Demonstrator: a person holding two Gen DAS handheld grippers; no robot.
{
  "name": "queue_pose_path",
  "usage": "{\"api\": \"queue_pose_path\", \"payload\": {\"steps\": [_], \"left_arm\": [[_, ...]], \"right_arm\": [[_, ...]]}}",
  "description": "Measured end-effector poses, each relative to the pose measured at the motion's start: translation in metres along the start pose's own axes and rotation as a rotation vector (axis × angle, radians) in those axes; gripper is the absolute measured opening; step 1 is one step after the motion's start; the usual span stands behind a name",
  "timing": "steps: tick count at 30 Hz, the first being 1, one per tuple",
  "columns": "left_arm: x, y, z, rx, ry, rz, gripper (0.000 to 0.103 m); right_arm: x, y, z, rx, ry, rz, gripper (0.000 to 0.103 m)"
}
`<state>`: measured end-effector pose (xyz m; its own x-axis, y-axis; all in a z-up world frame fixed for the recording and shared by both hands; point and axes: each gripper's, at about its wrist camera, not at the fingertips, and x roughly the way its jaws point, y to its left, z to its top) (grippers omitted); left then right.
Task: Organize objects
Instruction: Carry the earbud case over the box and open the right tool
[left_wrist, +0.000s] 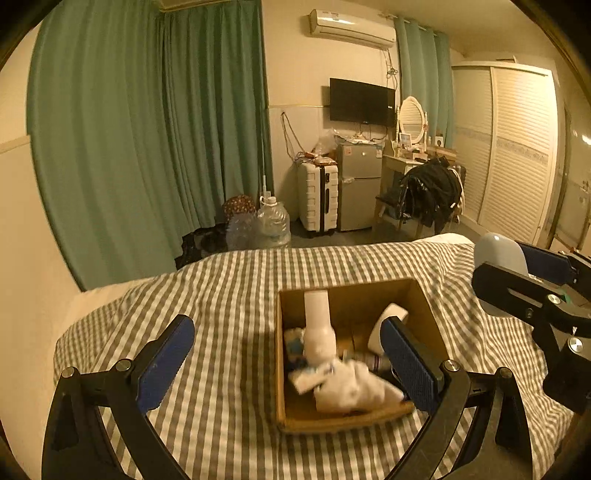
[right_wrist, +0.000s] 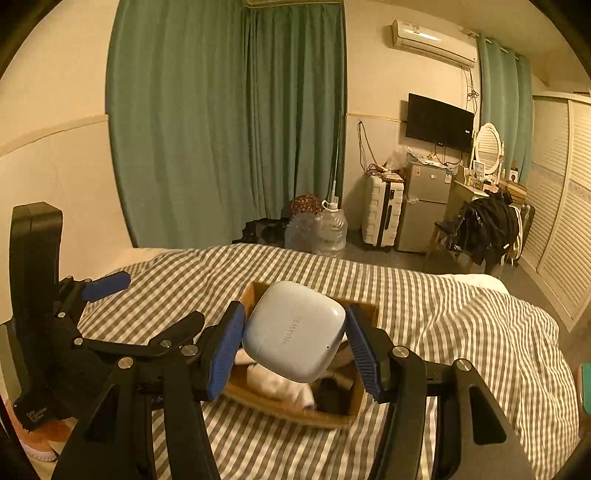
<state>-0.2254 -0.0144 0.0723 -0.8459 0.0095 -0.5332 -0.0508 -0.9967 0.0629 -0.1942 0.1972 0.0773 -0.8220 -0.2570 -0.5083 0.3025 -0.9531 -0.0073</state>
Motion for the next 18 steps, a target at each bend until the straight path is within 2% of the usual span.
{"api": "queue_pose_path", "payload": {"steps": [5, 10, 14, 18], "left_arm": [[0.039, -0.006, 0.015, 0.041, -0.007, 0.011, 0.103], [0.076, -0.002, 0.018, -0.002, 0.016, -0.014, 0.103], [0.102, -0.002, 0.003, 0.001, 0.034, -0.019, 0.103], [0.122, -0.007, -0.018, 0.038, 0.092, -0.023, 0.103]], "right_arm": [[0.039, -0.015, 0.019, 0.013, 0.0, -0.001, 0.056], [0.083, -0.028, 0.03, 0.049, 0.012, 0.0, 0.056], [0.117, -0.033, 0.038, 0.075, 0.014, 0.006, 0.056], [0.144, -0.034, 0.025, 0.095, 0.041, 0.018, 0.056]]}}
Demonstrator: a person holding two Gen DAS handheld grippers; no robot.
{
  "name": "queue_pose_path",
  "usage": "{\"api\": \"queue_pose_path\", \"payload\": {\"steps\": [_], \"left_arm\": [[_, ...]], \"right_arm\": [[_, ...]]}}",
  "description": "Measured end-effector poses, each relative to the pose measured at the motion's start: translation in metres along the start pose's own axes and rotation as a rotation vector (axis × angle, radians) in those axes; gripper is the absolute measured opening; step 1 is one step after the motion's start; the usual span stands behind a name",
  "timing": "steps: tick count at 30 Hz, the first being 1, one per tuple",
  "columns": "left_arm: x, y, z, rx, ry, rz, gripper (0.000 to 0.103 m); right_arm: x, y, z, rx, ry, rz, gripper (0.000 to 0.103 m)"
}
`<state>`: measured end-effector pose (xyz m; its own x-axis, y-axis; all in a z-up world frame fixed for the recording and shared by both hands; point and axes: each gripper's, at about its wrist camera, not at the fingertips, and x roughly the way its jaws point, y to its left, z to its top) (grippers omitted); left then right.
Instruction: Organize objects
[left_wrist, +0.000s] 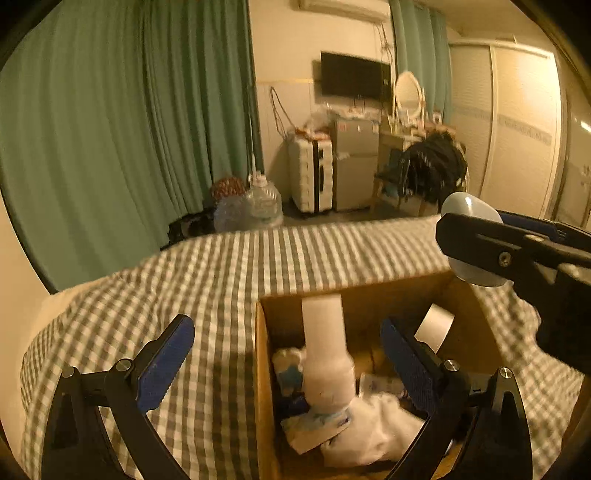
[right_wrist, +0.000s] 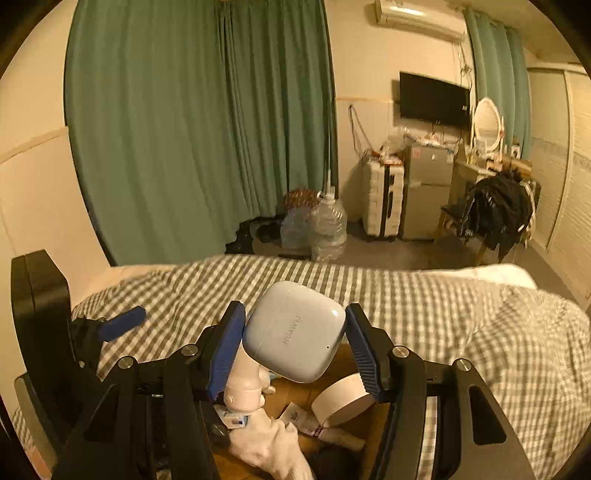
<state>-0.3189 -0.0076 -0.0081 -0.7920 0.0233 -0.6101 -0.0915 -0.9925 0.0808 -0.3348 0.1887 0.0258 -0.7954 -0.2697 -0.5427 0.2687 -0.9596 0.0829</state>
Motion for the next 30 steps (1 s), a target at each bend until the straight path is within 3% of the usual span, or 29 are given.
{"api": "queue_pose_path", "payload": {"steps": [9, 16, 30], "left_arm": [[0.011, -0.009, -0.024, 0.063, 0.012, 0.004, 0.103], [0.023, -0.014, -0.037, 0.073, 0.024, 0.001, 0.103], [0.024, -0.016, -0.041, 0.084, 0.036, 0.004, 0.103]], "right_arm": [[0.051, -0.02, -0.052, 0.033, 0.159, -0.061, 0.056], [0.069, -0.027, -0.071, 0.024, 0.222, -0.09, 0.056], [0.076, -0.027, -0.083, 0.055, 0.253, -0.094, 0.059]]}}
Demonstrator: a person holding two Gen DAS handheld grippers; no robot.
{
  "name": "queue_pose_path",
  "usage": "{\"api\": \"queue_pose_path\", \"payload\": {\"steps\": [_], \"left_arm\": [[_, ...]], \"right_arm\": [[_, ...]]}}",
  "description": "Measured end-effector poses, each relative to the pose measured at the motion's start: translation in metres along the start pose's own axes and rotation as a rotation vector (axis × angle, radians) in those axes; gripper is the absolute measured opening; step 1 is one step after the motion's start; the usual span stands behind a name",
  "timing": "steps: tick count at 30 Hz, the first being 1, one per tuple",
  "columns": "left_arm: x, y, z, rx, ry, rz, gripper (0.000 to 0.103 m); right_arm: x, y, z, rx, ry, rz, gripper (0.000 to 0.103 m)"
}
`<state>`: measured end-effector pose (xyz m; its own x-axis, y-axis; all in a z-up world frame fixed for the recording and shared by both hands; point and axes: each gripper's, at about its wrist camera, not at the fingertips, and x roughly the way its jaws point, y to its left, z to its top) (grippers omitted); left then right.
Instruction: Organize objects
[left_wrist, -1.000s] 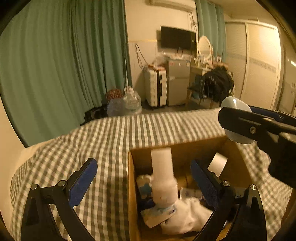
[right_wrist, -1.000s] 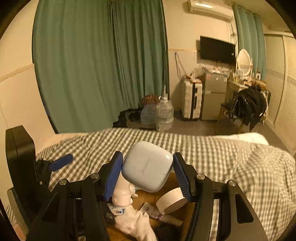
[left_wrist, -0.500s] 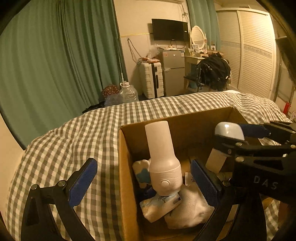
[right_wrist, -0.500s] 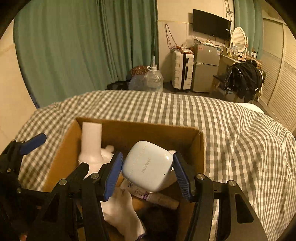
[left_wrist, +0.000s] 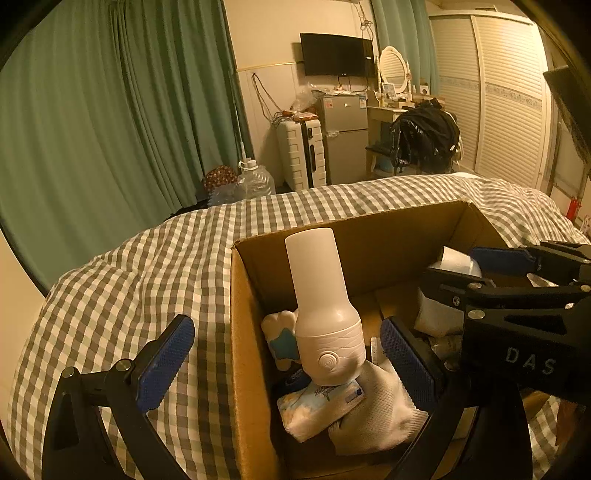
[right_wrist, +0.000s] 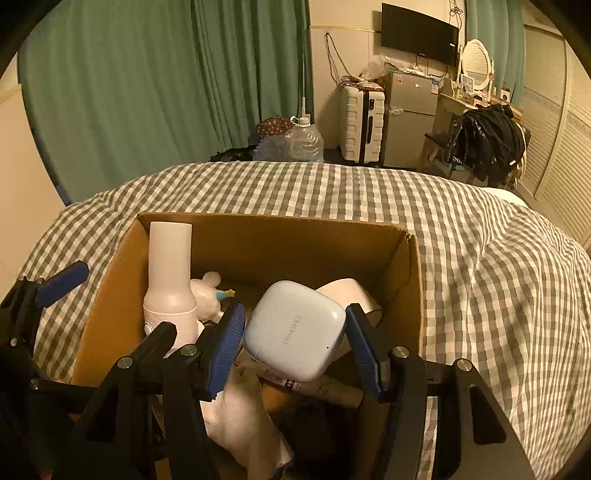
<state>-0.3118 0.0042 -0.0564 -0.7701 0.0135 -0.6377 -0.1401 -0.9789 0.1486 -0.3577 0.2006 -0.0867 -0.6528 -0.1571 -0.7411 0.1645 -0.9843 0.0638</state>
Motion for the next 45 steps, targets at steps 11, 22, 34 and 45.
{"api": "queue_pose_path", "payload": {"steps": [11, 22, 34, 45], "left_arm": [[-0.017, 0.003, 0.005, -0.037, -0.014, -0.025, 0.103], [-0.105, 0.01, 0.018, -0.059, -0.141, -0.041, 0.103], [-0.246, 0.025, 0.029, -0.086, -0.328, -0.026, 0.103], [-0.331, 0.022, 0.011, -0.085, -0.465, -0.009, 0.103]], "right_arm": [[-0.021, -0.005, 0.004, 0.043, -0.038, 0.01, 0.076], [-0.123, -0.012, 0.005, 0.058, -0.212, -0.018, 0.082], [-0.274, 0.013, -0.01, 0.009, -0.421, -0.055, 0.089], [-0.373, 0.034, -0.043, -0.032, -0.559, -0.08, 0.096]]}}
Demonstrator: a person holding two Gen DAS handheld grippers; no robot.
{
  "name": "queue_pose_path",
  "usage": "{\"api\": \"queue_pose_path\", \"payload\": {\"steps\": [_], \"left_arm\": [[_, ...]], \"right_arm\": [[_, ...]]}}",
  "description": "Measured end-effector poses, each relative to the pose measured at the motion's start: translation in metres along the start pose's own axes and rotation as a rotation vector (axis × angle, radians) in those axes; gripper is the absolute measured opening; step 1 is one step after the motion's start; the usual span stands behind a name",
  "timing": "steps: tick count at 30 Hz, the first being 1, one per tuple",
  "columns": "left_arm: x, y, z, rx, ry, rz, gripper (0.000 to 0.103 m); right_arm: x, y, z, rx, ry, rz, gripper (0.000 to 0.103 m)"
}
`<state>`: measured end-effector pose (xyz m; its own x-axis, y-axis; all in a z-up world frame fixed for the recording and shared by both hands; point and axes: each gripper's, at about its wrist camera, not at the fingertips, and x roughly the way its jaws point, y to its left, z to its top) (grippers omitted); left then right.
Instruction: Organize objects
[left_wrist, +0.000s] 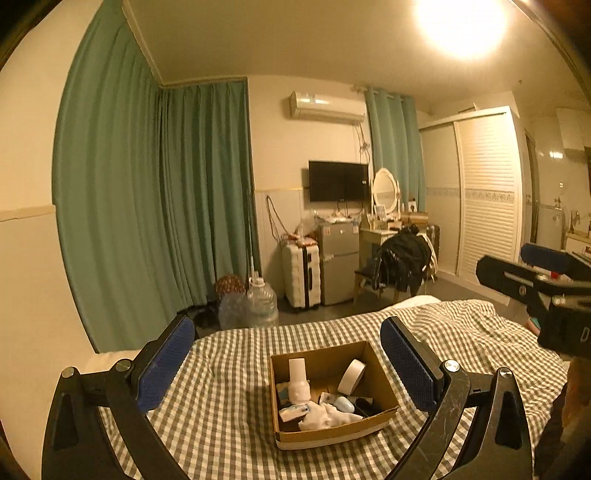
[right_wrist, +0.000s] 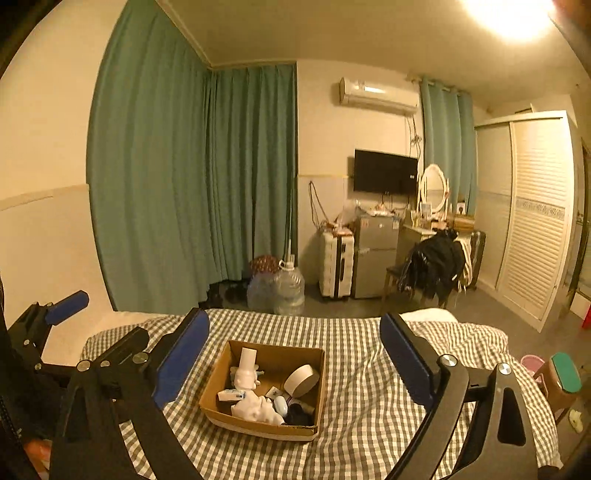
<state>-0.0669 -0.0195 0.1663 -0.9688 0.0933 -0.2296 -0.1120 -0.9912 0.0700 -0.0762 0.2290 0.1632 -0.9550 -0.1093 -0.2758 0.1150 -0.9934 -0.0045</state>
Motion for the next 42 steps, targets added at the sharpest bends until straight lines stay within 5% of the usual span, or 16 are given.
{"api": "queue_pose_path", "payload": {"steps": [7, 13, 21, 26, 42], "left_arm": [[-0.017, -0.008, -0.04, -0.02, -0.021, 0.005, 0.103], [-0.011, -0.013, -0.091, -0.004, 0.025, 0.041, 0.103], [0.015, -0.003, -0.143, -0.089, 0.082, 0.063, 0.103], [0.025, -0.003, -0.176, -0.029, 0.098, 0.093, 0.103], [0.02, 0.014, -0.191, -0.078, 0.1, 0.095, 0.103]], "right_arm": [[-0.024, -0.003, -0.047, 0.001, -0.015, -0.009, 0.1], [-0.015, -0.007, -0.115, 0.024, -0.038, -0.107, 0.1], [0.004, -0.006, -0.166, 0.002, -0.051, -0.124, 0.1], [0.026, -0.004, -0.205, 0.0, 0.024, -0.14, 0.1], [0.032, 0.002, -0.215, -0.037, 0.05, -0.173, 0.1]]}}
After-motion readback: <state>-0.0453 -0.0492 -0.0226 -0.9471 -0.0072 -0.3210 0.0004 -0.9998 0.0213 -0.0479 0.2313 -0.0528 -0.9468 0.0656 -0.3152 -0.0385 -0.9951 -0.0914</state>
